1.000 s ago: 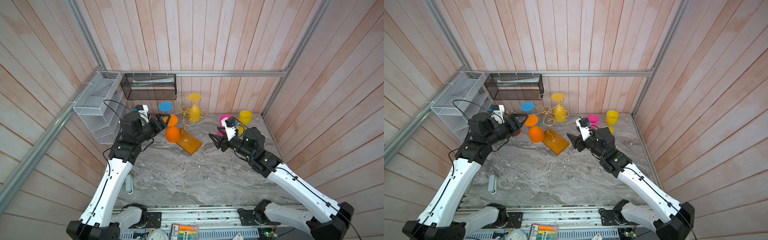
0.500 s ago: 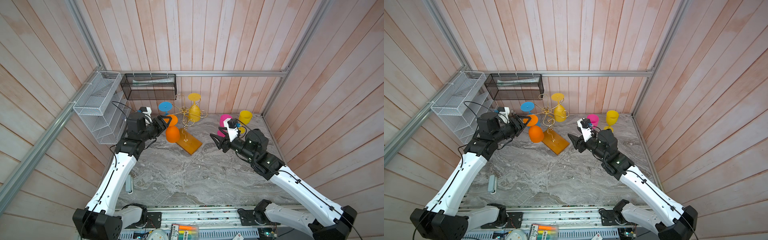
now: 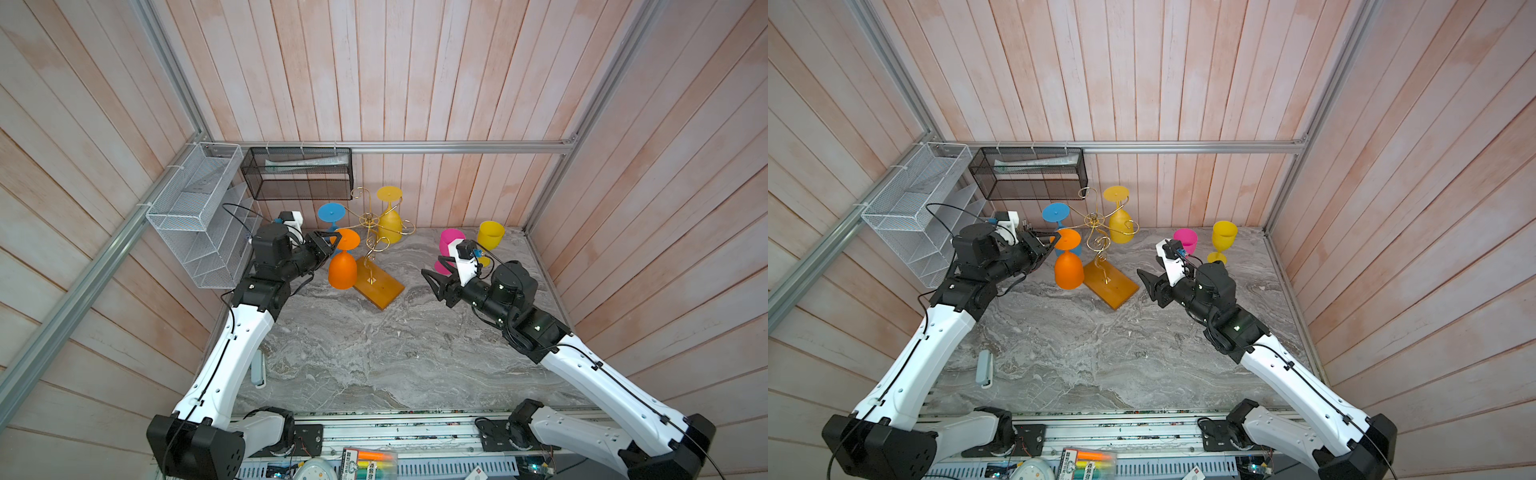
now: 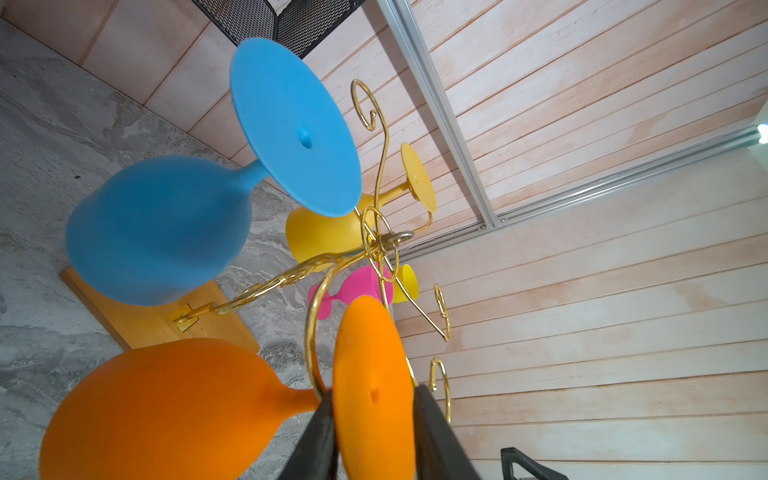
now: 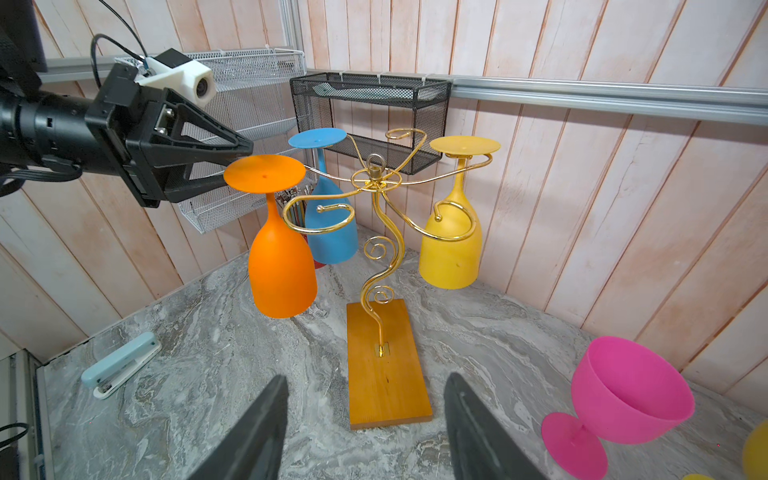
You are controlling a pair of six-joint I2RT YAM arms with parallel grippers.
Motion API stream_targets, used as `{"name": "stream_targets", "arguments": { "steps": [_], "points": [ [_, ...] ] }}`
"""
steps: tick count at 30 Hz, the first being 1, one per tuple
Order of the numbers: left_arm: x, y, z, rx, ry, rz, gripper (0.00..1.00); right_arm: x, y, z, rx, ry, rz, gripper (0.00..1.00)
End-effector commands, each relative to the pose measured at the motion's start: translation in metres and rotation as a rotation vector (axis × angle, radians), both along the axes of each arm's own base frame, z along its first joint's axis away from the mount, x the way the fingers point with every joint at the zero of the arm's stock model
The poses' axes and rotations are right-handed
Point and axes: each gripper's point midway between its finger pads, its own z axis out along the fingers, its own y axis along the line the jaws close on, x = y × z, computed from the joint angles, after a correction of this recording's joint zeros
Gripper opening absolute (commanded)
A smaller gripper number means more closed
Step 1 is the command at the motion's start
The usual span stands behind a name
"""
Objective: Take the wine glass off the wine glass rack
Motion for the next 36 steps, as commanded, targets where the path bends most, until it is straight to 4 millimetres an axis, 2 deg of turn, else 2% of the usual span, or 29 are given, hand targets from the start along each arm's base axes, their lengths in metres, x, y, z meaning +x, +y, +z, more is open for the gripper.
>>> {"name": "stream_targets", "arguments": {
  "steps": [1,5,9,18,36],
  "points": [
    [-0.003,0.000,0.002,-0.001,-0.028,-0.010,0.27,0.002,0.001,0.003,0.020,-0.003,-0.013,0.60],
    [-0.004,0.000,0.000,0.003,-0.027,-0.011,0.17,0.002,0.001,0.001,0.019,0.004,-0.013,0.60],
    [-0.005,0.001,-0.001,0.007,-0.031,-0.008,0.14,0.002,-0.001,0.000,0.017,0.009,-0.022,0.60],
    [-0.007,0.002,0.013,0.011,-0.065,-0.002,0.02,0.002,-0.002,0.007,0.027,-0.003,-0.028,0.60],
    [-0.002,0.004,0.037,0.014,-0.124,0.013,0.00,0.003,-0.003,0.011,0.041,-0.001,-0.039,0.58]
  ]
}}
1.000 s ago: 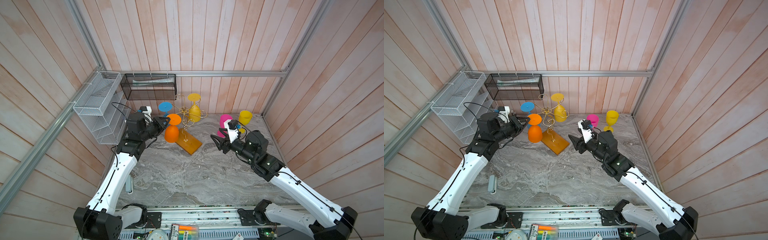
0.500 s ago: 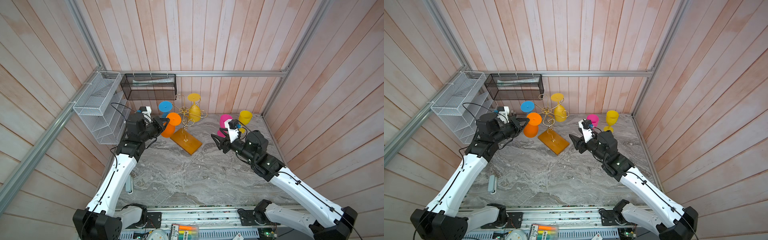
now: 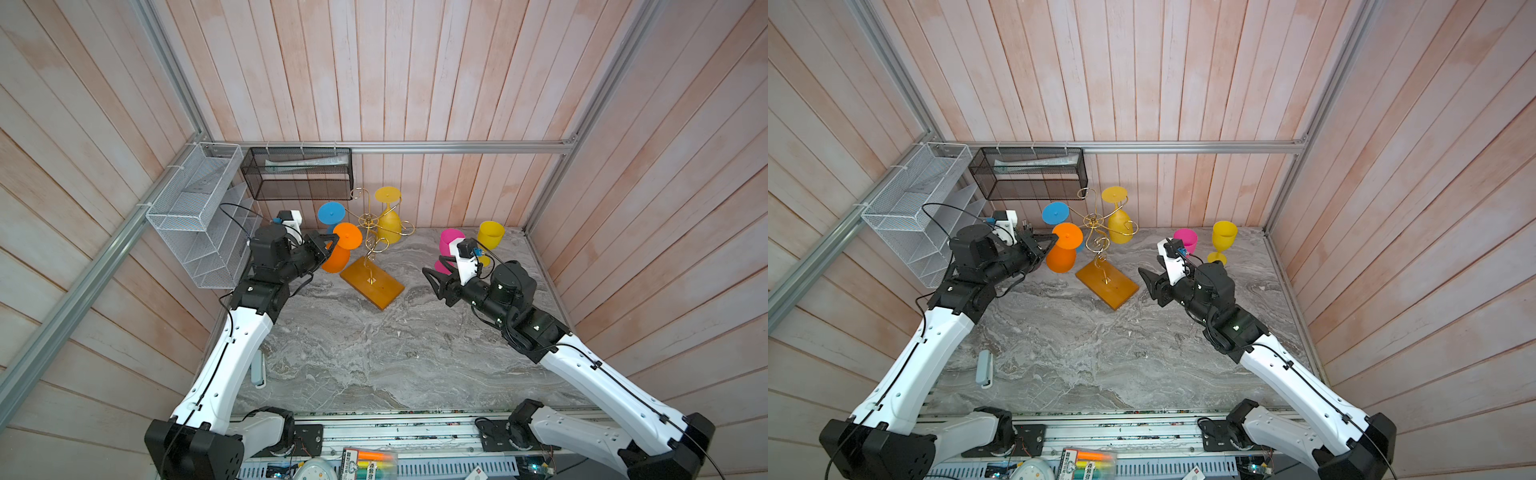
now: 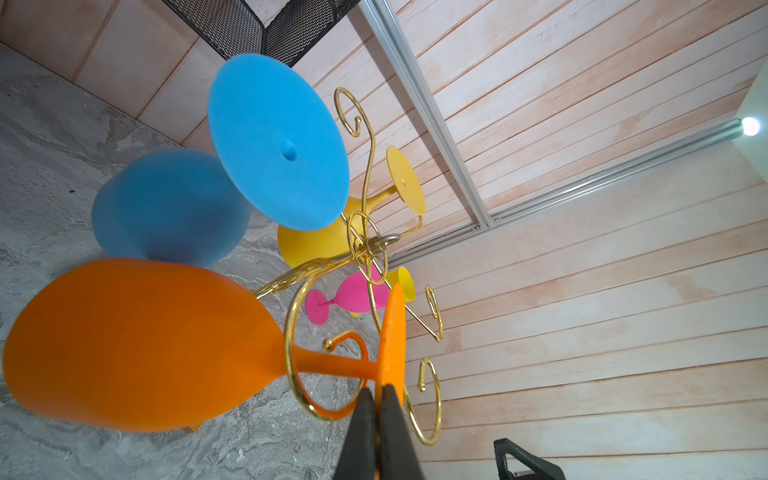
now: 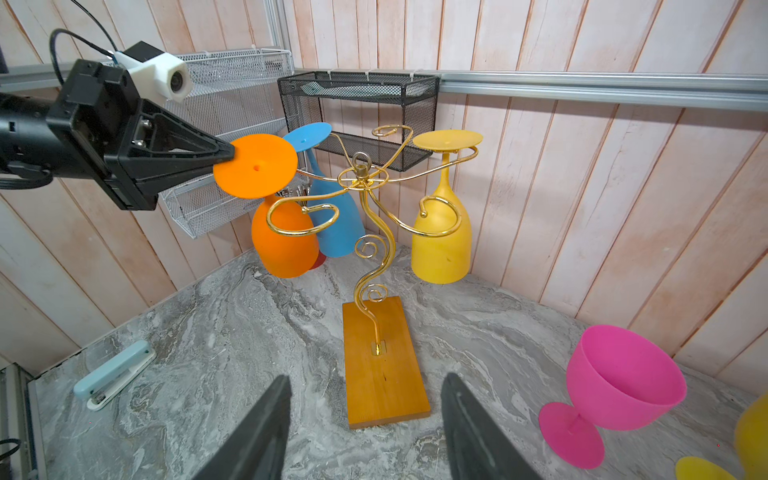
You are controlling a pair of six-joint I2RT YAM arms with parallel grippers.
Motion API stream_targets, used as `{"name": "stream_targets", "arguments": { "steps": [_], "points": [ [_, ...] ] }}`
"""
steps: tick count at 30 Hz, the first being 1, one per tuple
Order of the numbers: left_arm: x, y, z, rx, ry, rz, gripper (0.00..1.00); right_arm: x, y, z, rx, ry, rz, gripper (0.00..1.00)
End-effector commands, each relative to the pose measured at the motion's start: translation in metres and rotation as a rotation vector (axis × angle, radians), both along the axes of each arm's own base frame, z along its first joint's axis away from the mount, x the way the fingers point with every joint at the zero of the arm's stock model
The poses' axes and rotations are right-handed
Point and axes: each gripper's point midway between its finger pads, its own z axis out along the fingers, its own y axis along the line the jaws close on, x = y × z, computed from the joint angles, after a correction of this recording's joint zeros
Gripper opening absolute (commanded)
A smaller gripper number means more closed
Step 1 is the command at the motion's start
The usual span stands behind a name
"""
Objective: Take the wine glass off the wine glass rack
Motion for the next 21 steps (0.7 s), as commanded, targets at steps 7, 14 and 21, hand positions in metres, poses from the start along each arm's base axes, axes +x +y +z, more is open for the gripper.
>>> {"name": "stream_targets", "arguments": {
  "steps": [7,14,21],
  "points": [
    [0.001,0.010,0.034,0.027,-0.099,0.041,0.00,0.000,-0.001,0.012,0.028,-0.018,-0.014,0.58],
    [0.009,0.016,0.031,0.036,-0.095,0.060,0.00,-0.002,-0.001,0.014,0.030,-0.020,-0.012,0.58],
    [0.018,0.019,0.027,0.038,-0.088,0.073,0.00,-0.002,-0.003,0.014,0.031,-0.017,-0.019,0.58]
  ]
}}
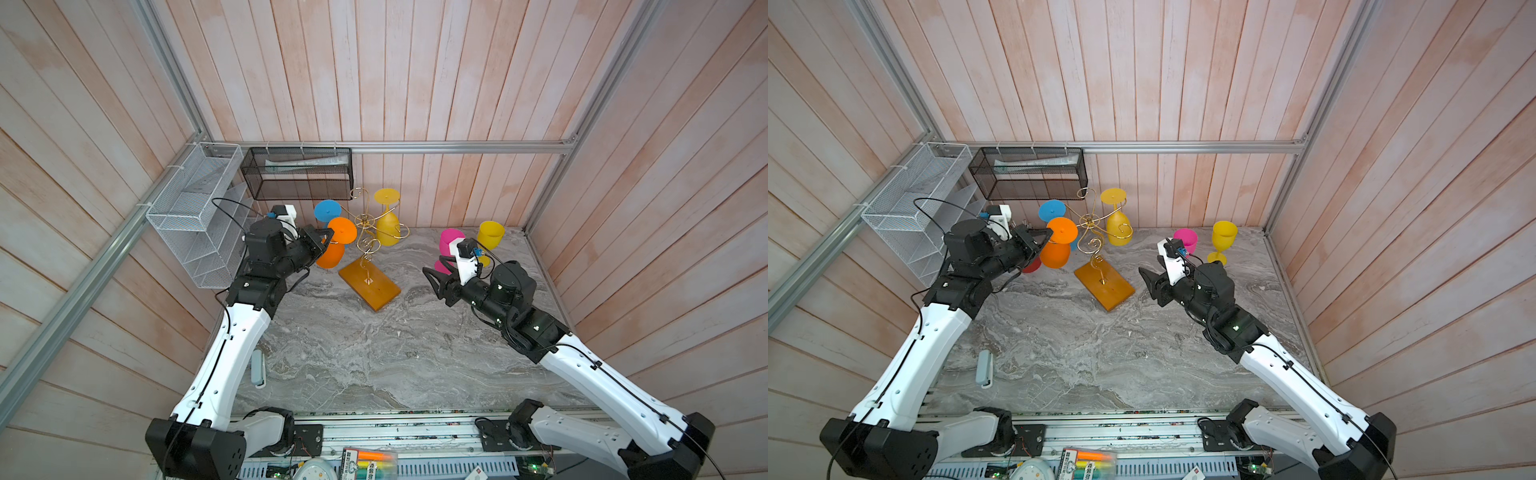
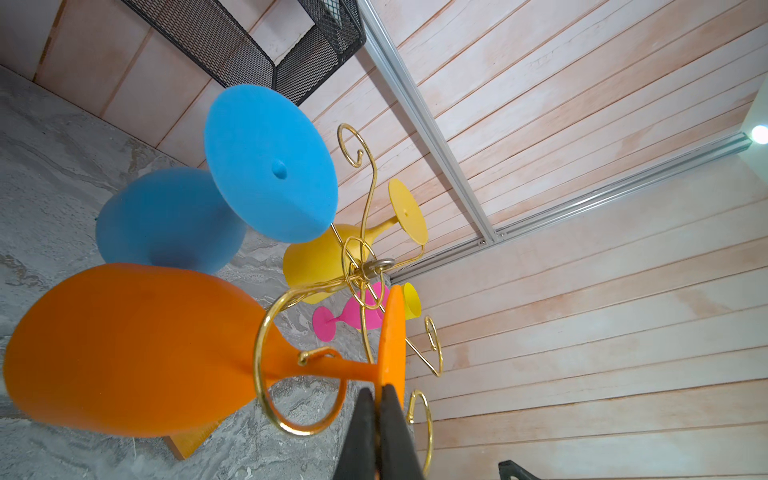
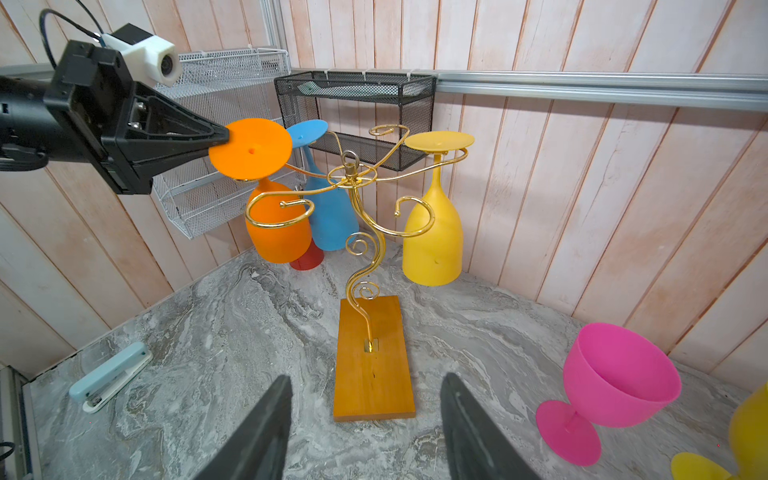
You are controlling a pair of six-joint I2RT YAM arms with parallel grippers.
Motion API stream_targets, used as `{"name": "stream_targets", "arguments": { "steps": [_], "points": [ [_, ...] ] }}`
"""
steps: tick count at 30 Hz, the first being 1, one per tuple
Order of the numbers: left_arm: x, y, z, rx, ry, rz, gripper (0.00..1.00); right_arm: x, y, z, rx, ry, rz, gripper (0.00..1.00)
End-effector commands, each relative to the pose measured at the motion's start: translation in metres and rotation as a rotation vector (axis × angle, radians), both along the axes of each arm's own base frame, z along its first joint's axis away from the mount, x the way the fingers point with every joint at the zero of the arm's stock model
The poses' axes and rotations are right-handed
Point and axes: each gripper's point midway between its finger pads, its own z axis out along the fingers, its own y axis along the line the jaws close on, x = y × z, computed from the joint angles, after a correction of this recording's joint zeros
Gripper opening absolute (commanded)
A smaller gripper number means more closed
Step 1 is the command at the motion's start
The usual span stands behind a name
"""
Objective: Take the wine glass off the wine glass rack
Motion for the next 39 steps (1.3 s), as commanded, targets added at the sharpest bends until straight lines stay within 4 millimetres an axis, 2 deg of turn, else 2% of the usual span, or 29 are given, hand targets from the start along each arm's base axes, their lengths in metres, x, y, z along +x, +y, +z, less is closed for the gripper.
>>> {"name": "stream_targets", "arguments": {
  "steps": [1,9,18,25,29,39],
  "points": [
    [0.008,0.006,0.020,0.014,-0.077,0.026,0.00,-0.002,-0.002,0.015,0.032,-0.018,-0.011,0.58],
    [0.005,0.004,0.019,-0.004,-0.076,0.013,0.00,-0.002,-0.002,0.014,0.030,-0.018,-0.012,0.58],
    [-0.016,0.008,0.029,-0.009,-0.096,0.019,0.00,0.001,0.002,0.013,0.028,-0.012,-0.004,0.58],
    [-0.026,0.013,0.028,-0.009,-0.096,0.037,0.00,0.001,0.006,0.014,0.034,-0.010,0.008,0.57],
    [-0.027,0.015,0.031,0.004,-0.107,0.051,0.00,0.000,0.006,0.016,0.035,-0.012,0.011,0.57],
    [-0.014,0.023,0.036,0.086,-0.122,0.086,0.00,-0.003,0.002,0.018,0.041,-0.014,-0.001,0.57]
  ]
}}
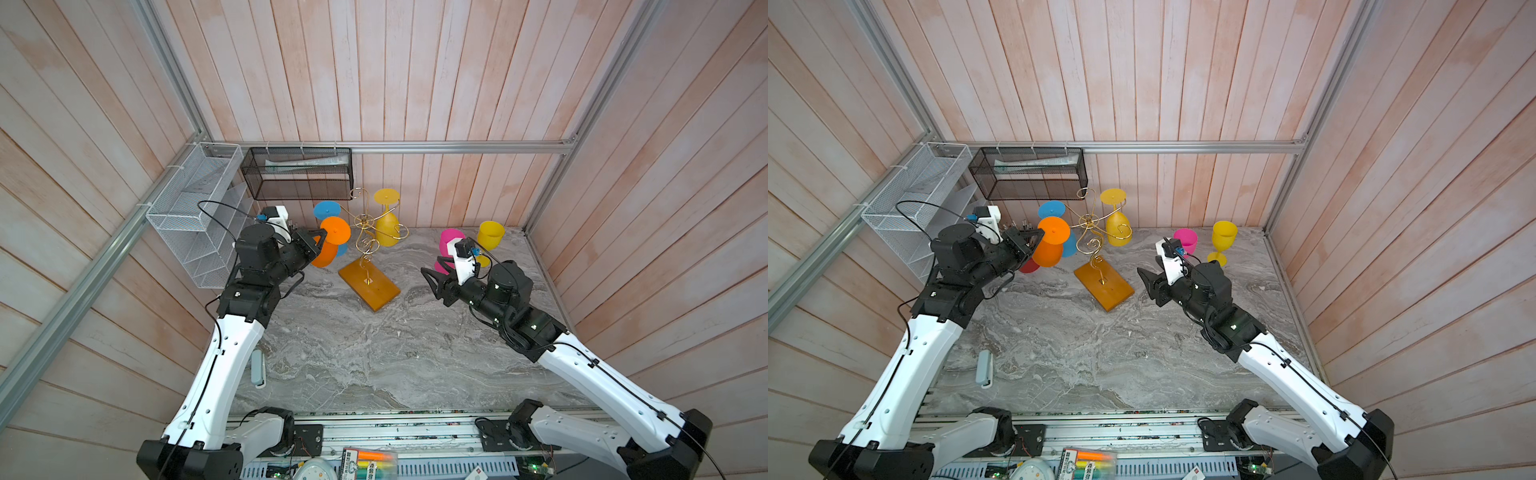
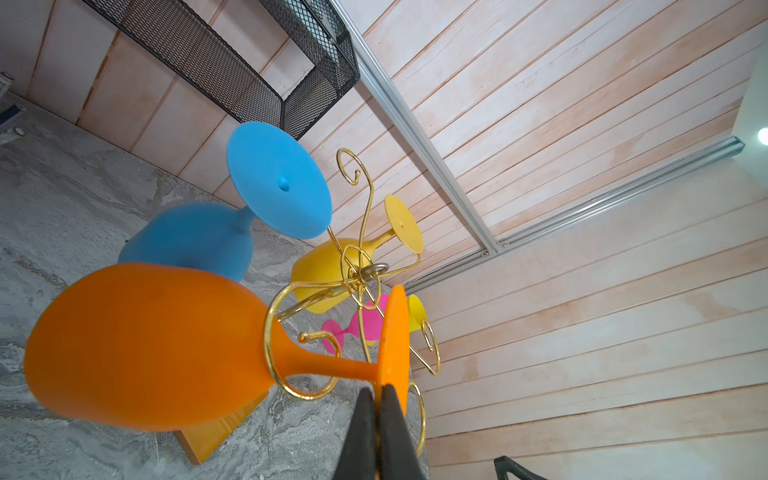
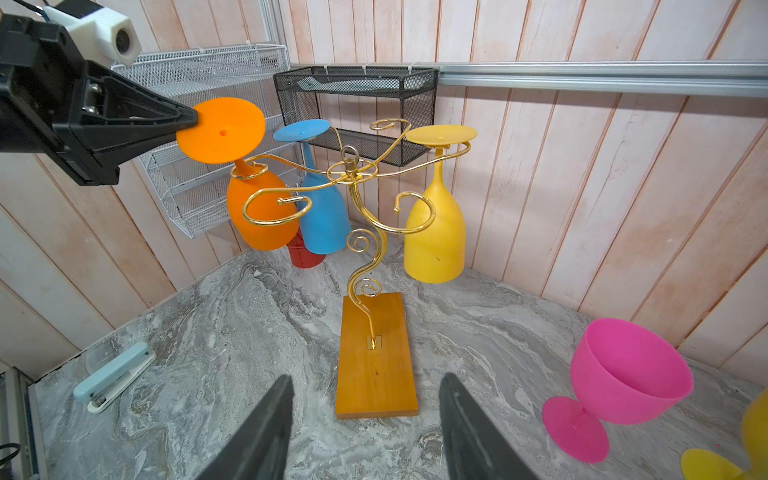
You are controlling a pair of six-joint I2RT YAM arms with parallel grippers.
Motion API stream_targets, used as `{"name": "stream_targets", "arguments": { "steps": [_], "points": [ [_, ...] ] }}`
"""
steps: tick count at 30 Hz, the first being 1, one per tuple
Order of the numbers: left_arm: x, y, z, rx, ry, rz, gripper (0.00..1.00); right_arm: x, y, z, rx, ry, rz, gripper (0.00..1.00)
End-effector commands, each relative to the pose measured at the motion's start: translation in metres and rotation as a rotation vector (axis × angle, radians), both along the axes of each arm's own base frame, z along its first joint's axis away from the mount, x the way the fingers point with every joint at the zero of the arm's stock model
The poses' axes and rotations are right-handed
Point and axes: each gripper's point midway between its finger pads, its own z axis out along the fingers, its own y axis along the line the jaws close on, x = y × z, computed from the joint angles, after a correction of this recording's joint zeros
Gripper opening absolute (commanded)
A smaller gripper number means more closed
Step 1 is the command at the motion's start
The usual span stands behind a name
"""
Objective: Take the wine glass off the wine glass rack
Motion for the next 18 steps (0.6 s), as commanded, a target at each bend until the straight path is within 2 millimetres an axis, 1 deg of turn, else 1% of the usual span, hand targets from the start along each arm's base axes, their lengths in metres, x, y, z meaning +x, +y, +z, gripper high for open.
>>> {"name": "stream_targets", "arguments": {
  "steps": [1,9,18],
  "points": [
    [0.004,0.010,0.020,0.047,-0.067,0.040,0.00,-0.004,-0.002,0.021,0.035,-0.032,-0.006,0.57],
    [0.010,0.014,0.019,0.077,-0.070,0.055,0.00,-0.004,-0.003,0.022,0.035,-0.035,-0.009,0.57],
    [0.024,0.006,0.012,0.057,-0.065,0.025,0.00,-0.006,-0.004,0.023,0.033,-0.038,-0.014,0.57]
  ]
}}
